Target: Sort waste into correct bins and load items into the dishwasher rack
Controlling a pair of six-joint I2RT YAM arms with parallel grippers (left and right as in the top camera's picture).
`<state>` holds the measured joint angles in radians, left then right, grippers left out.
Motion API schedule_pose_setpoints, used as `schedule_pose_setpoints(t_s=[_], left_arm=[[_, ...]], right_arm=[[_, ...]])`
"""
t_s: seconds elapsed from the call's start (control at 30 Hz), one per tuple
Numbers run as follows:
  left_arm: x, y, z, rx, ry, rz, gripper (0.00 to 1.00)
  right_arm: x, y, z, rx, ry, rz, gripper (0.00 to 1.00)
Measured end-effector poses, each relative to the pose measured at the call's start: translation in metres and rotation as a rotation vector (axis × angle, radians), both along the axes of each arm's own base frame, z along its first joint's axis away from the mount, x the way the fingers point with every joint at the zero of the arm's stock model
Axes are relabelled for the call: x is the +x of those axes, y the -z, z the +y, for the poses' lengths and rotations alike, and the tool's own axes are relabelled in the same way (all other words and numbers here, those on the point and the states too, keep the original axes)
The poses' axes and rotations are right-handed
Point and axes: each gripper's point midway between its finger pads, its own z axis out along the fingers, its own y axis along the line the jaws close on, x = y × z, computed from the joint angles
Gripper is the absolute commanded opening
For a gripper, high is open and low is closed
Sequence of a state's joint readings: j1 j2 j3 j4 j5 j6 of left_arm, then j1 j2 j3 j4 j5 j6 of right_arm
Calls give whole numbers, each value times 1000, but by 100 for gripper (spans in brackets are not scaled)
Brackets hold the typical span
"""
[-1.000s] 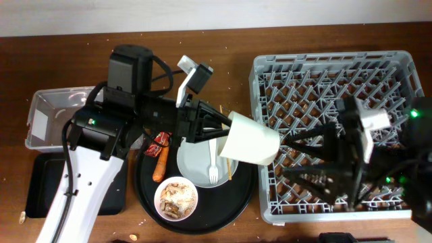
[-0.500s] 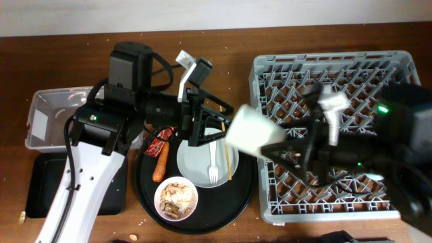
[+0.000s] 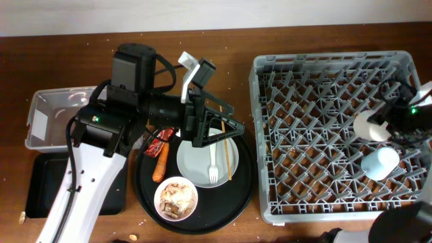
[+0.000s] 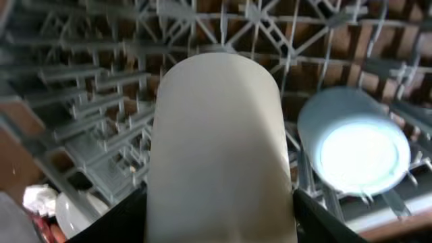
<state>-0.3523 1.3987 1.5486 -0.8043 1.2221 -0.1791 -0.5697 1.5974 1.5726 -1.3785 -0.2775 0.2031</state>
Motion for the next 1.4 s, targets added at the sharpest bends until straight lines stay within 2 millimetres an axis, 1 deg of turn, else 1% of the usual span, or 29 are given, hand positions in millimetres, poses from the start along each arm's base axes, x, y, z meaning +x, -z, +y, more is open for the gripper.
schedule_pose_setpoints(t_s=[0.07,0.17,0.3,0.33,0.37,0.47,0.53,0.6,0.63,0.67,0.7,0.73,0.77,0.8,0.83,0.87,0.9,0.93,0.97,1.03,1.07,1.1,1.13,1.2,1.23,1.27,1.33,1.37,1.4], left_arm=[[0,0,0,1,0,2,99],[0,0,0,1,0,2,99],[-1,2,1,6,0,17,99],[-1,2,1,6,0,18,99],[-2,2,1,7,0,20,99],[-2,3,1,8,0,23,99],[-2,3,1,9,0,23,99],[-2,3,1,9,0,23,99],[-2,3,1,9,0,23,99],[-1,3,1,13,-6,22,99],[1,6,1,28,-23,25,99],[5,17,4,82,-68,57,99],[12,41,13,201,-161,108,99],[23,82,34,423,-326,161,99],[32,102,53,565,-445,163,94],[32,128,79,748,-565,195,94],[36,151,96,866,-638,203,93],[35,167,101,920,-654,222,89],[31,195,105,990,-654,262,80],[20,246,92,1077,-601,278,80],[10,258,87,1114,-571,286,80],[8,261,86,1125,-570,287,80],[11,259,90,1128,-596,287,80],[17,255,104,1129,-645,309,80],[21,252,111,1120,-672,313,79],[23,243,120,1103,-712,316,79],[21,229,124,1071,-737,290,79],[18,225,126,1070,-739,288,79],[14,220,129,1073,-743,285,79]], right_arm=[[8,7,2,6,-11,7,57],[12,7,10,11,-21,9,57],[1,9,16,35,-16,59,58],[0,10,15,27,-14,63,66],[-1,11,11,6,-6,74,84],[-5,15,5,-25,19,101,85],[-2,12,9,-3,-7,76,85],[4,-10,18,15,-34,-7,86],[0,-46,25,-15,-52,-110,96],[-13,-96,37,-83,-67,-256,99],[-26,-126,47,-139,-92,-355,99],[-44,-154,61,-183,-110,-457,99],[-64,-179,80,-215,-141,-562,99],[-85,-202,106,-222,-203,-681,99],[-94,-210,121,-202,-244,-733,99],[-101,-211,131,-174,-265,-747,99],[-106,-210,139,-143,-280,-748,99],[-106,-210,141,-128,-286,-751,100],[-105,-208,142,-114,-289,-746,96],[-100,-202,144,-90,-321,-726,89],[-98,-197,150,-73,-370,-714,83],[-96,-191,161,-44,-452,-692,77],[-97,-183,172,-17,-521,-658,75],[-98,-164,187,-19,-644,-552,75],[-95,-157,192,-33,-674,-510,75],[-92,-147,206,-28,-737,-456,75],[-70,-122,227,-73,-800,-334,74],[-58,-112,244,-80,-842,-302,72],[-37,-87,268,-82,-876,-224,69]])
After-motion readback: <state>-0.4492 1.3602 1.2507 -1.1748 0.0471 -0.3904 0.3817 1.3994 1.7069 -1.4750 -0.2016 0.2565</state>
